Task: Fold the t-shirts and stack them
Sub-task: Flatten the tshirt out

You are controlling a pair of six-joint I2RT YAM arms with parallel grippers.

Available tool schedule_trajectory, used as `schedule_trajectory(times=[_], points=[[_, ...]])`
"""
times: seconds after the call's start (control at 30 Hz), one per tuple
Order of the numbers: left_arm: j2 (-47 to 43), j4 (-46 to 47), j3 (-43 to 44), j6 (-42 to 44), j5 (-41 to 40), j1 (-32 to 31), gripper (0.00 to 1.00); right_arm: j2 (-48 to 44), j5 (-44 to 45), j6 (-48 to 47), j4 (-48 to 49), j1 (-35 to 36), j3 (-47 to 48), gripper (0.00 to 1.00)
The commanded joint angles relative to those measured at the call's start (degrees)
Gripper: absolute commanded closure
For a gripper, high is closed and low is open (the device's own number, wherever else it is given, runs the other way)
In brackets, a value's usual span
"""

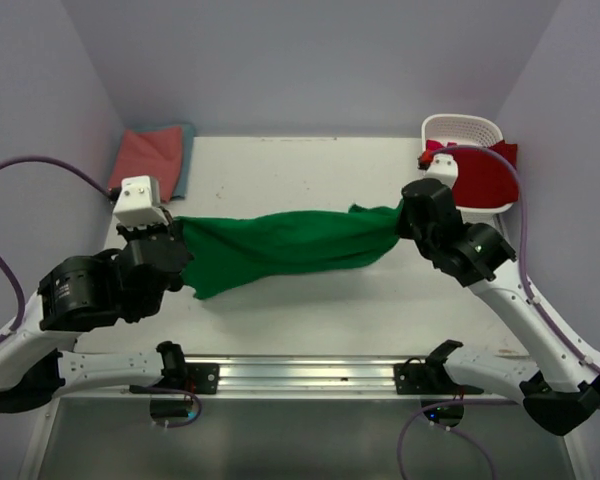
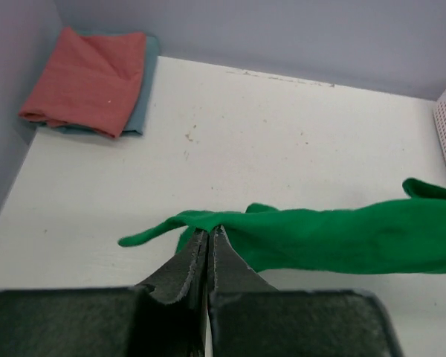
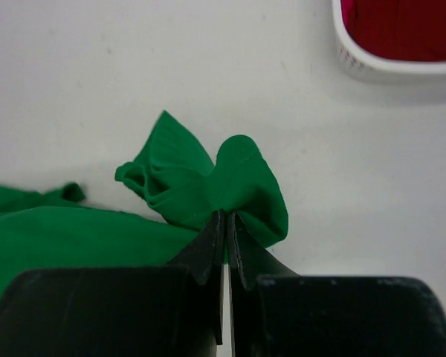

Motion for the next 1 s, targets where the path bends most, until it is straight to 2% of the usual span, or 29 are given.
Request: schedule_trajectory(times=[0.0, 0.07, 0.1, 0.23, 0.3, 0.4, 0.53, 0.57, 0.6, 0.63, 0.67, 0.7, 0.73, 0.77, 0.8, 0.83, 0.87, 0.9, 0.97], points=[[3.19, -0.54, -1.82, 3.24, 4.77, -0.13, 1.00, -3.24, -3.88, 3.13, -9.43, -0.02, -4.63, 1.00], [7.04, -3.36, -4.80, -0.27, 10.60, -0.13, 1.00, -4.03, -6.61, 4.26, -13.72, -0.02, -6.74, 1.00], [8.38, -4.68, -6.29, -1.15, 16.89, -0.13, 1.00, -4.65, -7.32, 4.45, -15.15, -0.02, -7.27, 1.00], [11.73, -1.54, -20.78, -5.90, 31.61, -0.22, 1.00, -5.09, -12.49, 4.19, -20.42, -0.02, -8.42, 1.00], [9.54, 2.05, -26.92, -6.96, 37.22, -0.92, 1.00, -4.83, -17.59, 3.66, -22.10, 0.07, -9.21, 1.00], [3.22, 5.04, -29.94, -9.78, 41.98, -1.88, 1.00, -4.13, -25.83, 2.34, -23.59, 0.07, -11.14, 1.00], [-1.45, 7.17, -32.76, -7.94, 55.61, -1.97, 1.00, -3.95, -35.34, -0.12, -26.58, 0.60, -13.60, 1.00], [-1.89, 7.17, -32.85, -7.76, 57.10, -2.06, 1.00, -4.12, -36.58, -0.38, -27.11, 0.69, -13.61, 0.95], [-2.24, 7.61, -32.94, -7.23, 60.08, -2.15, 1.00, -4.39, -38.68, -0.82, -27.63, 0.69, -13.43, 0.75], [-2.68, 7.96, -32.68, -6.18, 61.06, -2.24, 1.00, -4.82, -38.96, -1.26, -28.77, 0.69, -12.73, 0.61], [-3.47, 8.05, -32.06, -5.82, 61.42, -2.33, 1.00, -5.70, -38.97, -1.35, -29.22, 0.77, -12.12, 0.54], [-3.82, 8.66, -30.06, -4.69, 61.60, -2.33, 0.93, -6.23, -38.18, -1.35, -29.66, 0.77, -11.33, 0.45], [-4.70, 9.28, -28.82, -4.07, 60.99, -2.33, 0.61, -6.76, -37.83, -1.26, -29.75, 0.77, -10.19, 0.39], [-5.23, 9.98, -27.59, -3.45, 59.68, -2.33, 0.45, -7.46, -37.13, -1.09, -29.40, 0.69, -9.74, 0.32], [-5.58, 10.42, -25.75, -3.27, 54.45, -2.33, 0.28, -7.29, -36.42, -1.00, -29.05, 0.77, -9.22, 0.25], [-5.67, 10.69, -25.21, -2.05, 51.70, -2.33, 0.12, -6.94, -34.59, -1.00, -28.26, 0.69, -9.04, 0.25], [-5.41, 11.73, -24.86, -1.17, 49.15, -2.33, 0.05, -5.63, -33.96, -1.26, -27.65, 0.69, -9.04, 0.25], [-4.97, 11.92, -25.11, -0.47, 42.33, -2.33, 0.00, -4.84, -31.69, -1.26, -27.03, 0.69, -9.12, 0.25], [-2.52, 13.14, -25.20, 1.12, 35.53, -2.24, 0.00, -2.99, -26.87, -1.70, -25.01, 0.77, -9.39, 0.25]])
